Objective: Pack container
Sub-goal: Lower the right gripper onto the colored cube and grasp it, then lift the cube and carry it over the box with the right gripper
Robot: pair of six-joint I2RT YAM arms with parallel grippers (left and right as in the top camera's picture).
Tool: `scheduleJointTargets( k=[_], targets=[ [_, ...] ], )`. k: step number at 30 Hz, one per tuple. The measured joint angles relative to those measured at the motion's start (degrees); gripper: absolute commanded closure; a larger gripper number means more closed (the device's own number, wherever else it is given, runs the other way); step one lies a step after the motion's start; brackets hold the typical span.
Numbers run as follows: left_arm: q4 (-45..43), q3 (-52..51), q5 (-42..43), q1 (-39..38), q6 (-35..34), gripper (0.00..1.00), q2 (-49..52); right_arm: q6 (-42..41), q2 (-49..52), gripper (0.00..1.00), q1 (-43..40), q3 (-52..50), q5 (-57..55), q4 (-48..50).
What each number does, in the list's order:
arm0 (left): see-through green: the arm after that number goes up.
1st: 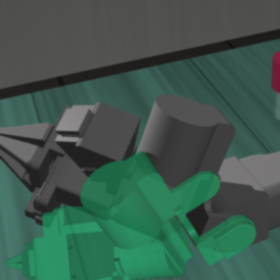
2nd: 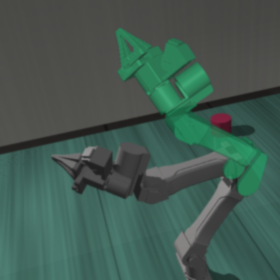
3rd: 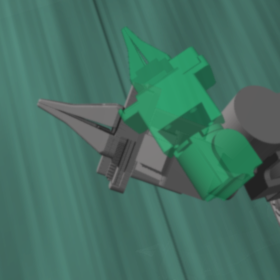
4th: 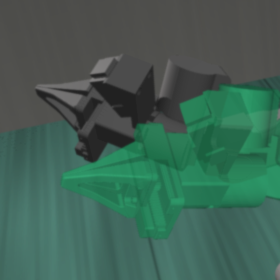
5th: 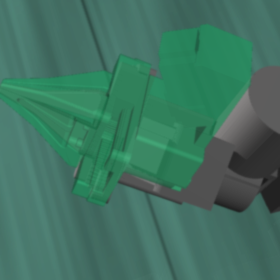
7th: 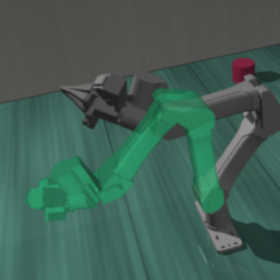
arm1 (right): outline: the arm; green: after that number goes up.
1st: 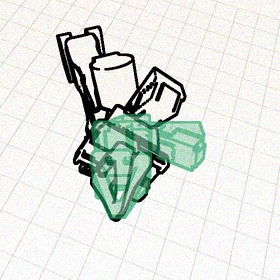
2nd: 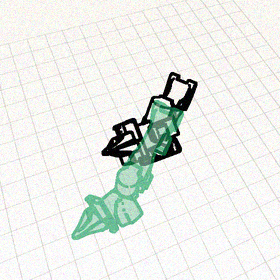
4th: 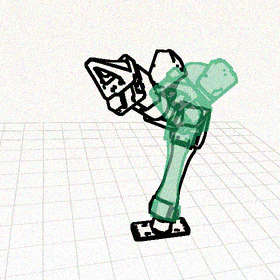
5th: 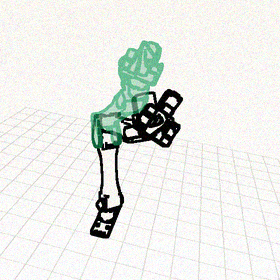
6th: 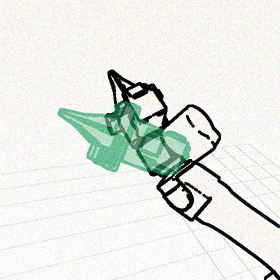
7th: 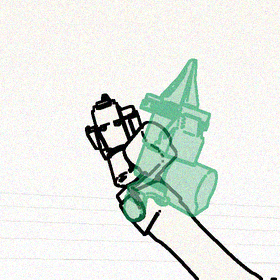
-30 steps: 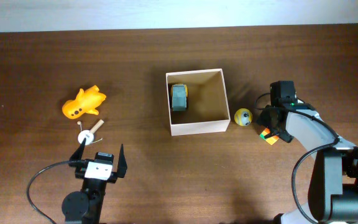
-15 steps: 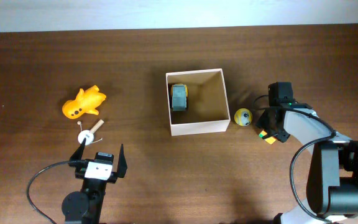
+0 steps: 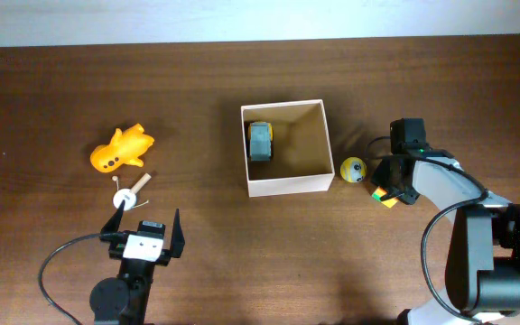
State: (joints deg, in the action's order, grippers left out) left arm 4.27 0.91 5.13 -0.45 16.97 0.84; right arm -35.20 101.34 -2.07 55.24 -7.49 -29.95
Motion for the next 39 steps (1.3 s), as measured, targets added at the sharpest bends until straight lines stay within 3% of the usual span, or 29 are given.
scheduleJointTargets(
  k=[14, 24, 30, 39],
  targets=[
    [0.0, 0.0, 0.0, 0.0, 0.0, 0.01, 0.0, 7.6, -0.6, 0.50, 0.0, 9.0, 2.7, -9.8],
    [0.0, 0.0, 0.0, 0.0, 0.0, 0.01, 0.0, 22.1, -3.1, 0.50, 0.0, 23.1, 14.3, -18.3],
    [0.0, 0.0, 0.0, 0.0, 0.0, 0.01, 0.0, 29.7, -3.7, 0.50, 2.2, 27.3, 26.9, -17.4],
    [0.0, 0.0, 0.0, 0.0, 0.0, 0.01, 0.0, 34.7, -3.7, 0.50, 14.1, 27.3, 30.6, -11.7]
  ],
)
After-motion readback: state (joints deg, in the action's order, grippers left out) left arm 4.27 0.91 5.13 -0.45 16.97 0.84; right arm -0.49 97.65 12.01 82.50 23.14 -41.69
